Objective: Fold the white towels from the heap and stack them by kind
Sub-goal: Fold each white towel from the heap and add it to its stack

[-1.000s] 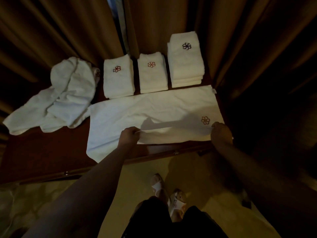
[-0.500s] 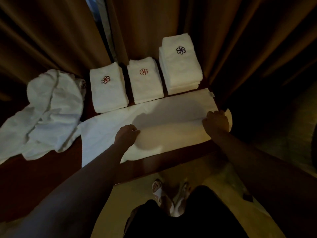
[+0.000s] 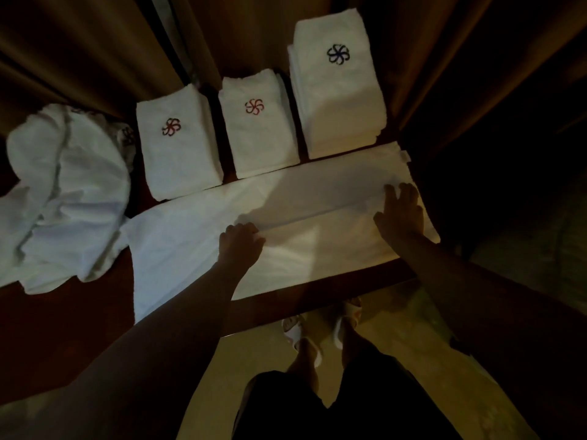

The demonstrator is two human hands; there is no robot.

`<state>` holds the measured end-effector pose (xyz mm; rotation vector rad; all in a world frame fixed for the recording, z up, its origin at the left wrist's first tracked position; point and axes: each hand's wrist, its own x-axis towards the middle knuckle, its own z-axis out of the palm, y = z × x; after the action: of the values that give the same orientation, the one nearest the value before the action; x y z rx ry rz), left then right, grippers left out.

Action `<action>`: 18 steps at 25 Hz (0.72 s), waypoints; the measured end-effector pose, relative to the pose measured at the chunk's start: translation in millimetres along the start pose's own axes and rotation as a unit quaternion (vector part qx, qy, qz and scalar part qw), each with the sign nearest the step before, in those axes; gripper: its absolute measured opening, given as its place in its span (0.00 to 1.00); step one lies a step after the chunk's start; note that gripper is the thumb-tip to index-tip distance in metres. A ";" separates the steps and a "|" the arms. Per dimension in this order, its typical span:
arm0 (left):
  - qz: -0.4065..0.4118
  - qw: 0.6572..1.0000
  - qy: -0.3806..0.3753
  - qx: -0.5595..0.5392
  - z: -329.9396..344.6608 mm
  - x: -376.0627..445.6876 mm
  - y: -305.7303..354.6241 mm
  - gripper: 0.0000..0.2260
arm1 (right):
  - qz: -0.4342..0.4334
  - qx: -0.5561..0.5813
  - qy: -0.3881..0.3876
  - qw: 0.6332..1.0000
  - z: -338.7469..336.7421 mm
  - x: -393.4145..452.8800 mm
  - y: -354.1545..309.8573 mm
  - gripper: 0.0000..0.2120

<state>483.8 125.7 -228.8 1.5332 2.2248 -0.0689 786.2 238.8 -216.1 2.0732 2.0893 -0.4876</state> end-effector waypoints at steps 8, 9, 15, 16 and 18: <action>0.112 0.990 -0.031 -0.076 18.3 26.4 84.6 0.12 | 0.131 0.112 0.008 0.985 16.1 13.1 70.7 0.29; 0.117 0.988 -0.042 -0.092 20.6 30.3 94.6 0.13 | 0.138 0.120 0.015 0.983 16.5 13.8 75.5 0.28; 0.150 0.983 -0.081 -0.060 27.1 54.2 149.2 0.09 | 0.173 0.116 0.007 0.978 20.9 5.0 94.2 0.26; 0.140 0.986 -0.080 -0.051 28.4 56.1 153.9 0.08 | 0.170 0.111 0.006 0.979 21.7 2.7 96.8 0.25; 0.117 0.989 -0.080 -0.046 31.2 59.6 157.5 0.08 | 0.163 0.100 0.006 0.981 25.1 0.0 104.8 0.24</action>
<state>618.2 230.1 -247.8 1.6639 1.8871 -0.0174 887.4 228.9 -251.9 2.4737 1.7136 -0.6561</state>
